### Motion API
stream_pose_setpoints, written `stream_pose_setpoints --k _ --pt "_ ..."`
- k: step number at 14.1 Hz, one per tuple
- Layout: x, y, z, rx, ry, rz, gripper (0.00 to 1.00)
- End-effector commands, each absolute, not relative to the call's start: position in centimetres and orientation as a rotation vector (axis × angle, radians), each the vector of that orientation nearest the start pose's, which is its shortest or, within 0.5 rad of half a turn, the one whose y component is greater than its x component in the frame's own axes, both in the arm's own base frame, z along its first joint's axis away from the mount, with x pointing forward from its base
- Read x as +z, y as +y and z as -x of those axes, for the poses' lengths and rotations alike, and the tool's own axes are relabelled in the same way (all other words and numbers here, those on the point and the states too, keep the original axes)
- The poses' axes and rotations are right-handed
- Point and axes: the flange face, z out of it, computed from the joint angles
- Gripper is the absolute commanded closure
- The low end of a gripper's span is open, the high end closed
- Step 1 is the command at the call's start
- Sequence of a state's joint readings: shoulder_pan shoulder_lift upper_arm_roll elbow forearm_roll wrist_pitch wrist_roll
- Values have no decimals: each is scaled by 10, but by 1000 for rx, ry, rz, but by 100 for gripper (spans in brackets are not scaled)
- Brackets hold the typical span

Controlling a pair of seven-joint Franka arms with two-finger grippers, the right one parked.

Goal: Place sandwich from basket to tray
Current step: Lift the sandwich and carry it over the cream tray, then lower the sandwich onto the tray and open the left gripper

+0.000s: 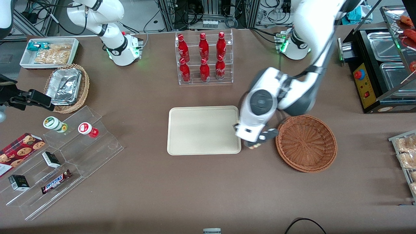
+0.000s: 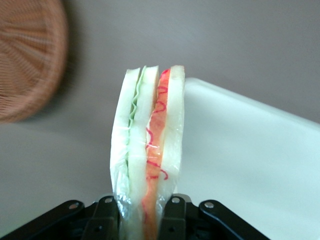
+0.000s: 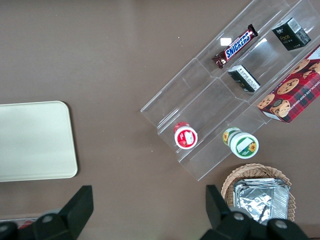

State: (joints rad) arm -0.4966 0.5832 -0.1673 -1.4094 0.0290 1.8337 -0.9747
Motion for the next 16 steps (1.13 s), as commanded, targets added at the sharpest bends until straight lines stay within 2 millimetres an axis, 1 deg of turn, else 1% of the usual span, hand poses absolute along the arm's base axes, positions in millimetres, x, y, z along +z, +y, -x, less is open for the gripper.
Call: stream_pose_setpoints --k 1,2,5,6,7,8,10,12,13,14,15,16 --pt "329 -468 -564 246 -391 3069 72" --pt "319 -486 -558 259 -352 3083 72" --pt "281 -528 -537 251 -198 3134 70" --pt "270 -534 -533 248 -156 3144 71" --pt "260 -542 -525 250 -122 3144 71" --pt "250 -548 -521 251 -107 3145 71" --pt "237 -549 -518 258 -98 3137 71" --pt "228 -553 -513 260 -74 3130 71" --pt "228 -553 -514 236 -50 3125 66" --pt "227 -552 -514 232 -45 3119 49" --pt "233 -552 -514 229 -44 3120 11" --pt "242 -551 -515 222 -52 3122 0"
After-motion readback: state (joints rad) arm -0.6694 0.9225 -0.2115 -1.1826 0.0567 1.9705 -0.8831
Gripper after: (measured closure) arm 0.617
